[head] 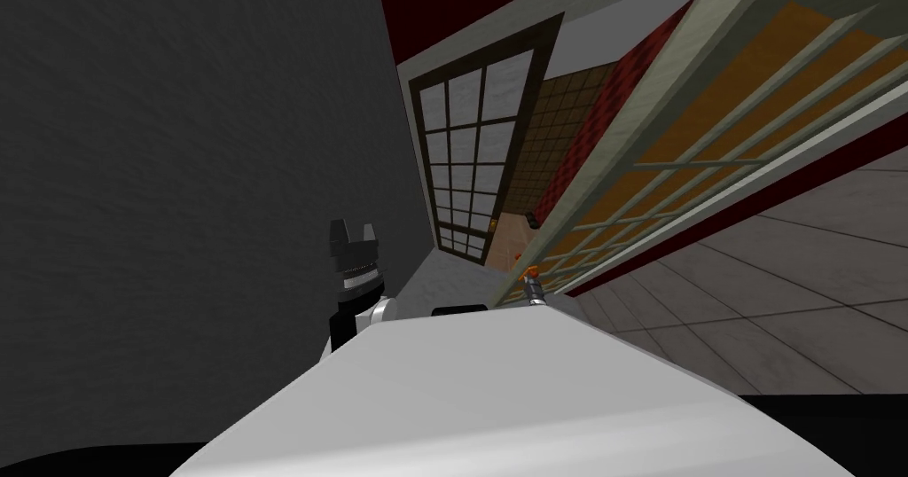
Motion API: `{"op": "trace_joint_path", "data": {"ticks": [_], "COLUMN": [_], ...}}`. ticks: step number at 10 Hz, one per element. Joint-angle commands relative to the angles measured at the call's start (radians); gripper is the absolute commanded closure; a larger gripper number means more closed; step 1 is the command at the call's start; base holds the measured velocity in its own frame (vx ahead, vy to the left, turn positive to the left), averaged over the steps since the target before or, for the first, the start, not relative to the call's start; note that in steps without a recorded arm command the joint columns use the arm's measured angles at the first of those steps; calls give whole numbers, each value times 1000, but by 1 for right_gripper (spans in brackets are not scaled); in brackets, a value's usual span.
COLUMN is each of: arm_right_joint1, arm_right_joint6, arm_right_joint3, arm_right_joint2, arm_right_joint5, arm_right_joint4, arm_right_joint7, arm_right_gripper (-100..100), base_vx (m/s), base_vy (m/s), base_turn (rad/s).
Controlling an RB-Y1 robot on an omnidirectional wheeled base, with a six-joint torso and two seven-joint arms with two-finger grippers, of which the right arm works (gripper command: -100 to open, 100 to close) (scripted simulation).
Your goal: Pull the door open
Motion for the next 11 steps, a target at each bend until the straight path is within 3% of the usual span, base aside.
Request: {"op": "trace_joint_path", "data": {"ticks": [1,4,6,7,11], "arm_right_joint1": [6,-8,-8,3,1], "arm_right_joint6": [17,13,13,18,17], "arm_right_joint3": [-1,28,28,51,72], "arm_right_joint2": [-15,-23,-23,-12,-15], "arm_right_joint5": [-17,-32,-32,-36,-65], "arm_right_joint4": [7,9,9,-61,-72], "arm_right_joint7": [-50,-130,-134,-157,-227], "arm_right_gripper": [100,100,100,-100,-100], "base_vx": [-69,-62,-44,-65,-67], "base_vy": [-20,-47,-22,11,-29], "base_turn": [45,61,17,97,82]}}
